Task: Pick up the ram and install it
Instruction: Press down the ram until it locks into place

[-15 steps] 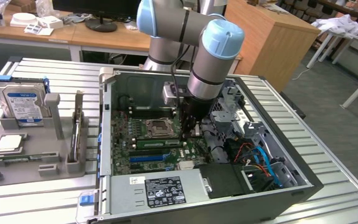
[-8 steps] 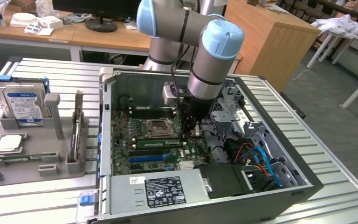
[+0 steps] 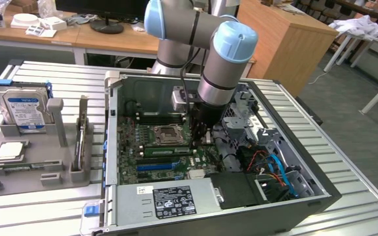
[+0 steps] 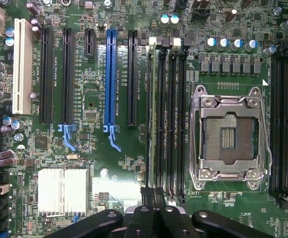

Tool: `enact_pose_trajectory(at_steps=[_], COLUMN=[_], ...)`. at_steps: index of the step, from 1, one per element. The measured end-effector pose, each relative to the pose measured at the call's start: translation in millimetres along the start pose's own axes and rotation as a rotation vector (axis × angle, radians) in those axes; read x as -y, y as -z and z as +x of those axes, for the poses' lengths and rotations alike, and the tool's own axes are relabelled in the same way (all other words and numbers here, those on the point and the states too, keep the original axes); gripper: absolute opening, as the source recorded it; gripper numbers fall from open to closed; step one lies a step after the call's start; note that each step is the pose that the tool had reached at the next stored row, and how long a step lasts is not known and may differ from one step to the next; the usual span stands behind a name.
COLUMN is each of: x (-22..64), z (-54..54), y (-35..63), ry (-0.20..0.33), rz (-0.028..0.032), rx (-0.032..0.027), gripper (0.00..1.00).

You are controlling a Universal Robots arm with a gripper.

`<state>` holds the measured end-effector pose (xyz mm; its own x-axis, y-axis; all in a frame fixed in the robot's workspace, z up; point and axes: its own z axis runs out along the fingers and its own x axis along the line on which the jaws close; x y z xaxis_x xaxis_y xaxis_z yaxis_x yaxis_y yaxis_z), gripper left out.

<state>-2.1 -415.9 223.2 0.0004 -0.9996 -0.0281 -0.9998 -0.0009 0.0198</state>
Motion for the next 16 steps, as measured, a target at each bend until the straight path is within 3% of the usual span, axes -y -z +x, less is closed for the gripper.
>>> enact_pose_trajectory(at_steps=[16], x=[0.1], z=[-0.2], y=[0.0], ry=[0.000], rz=[0.0003], rx=[0.0017], gripper=[0.11])
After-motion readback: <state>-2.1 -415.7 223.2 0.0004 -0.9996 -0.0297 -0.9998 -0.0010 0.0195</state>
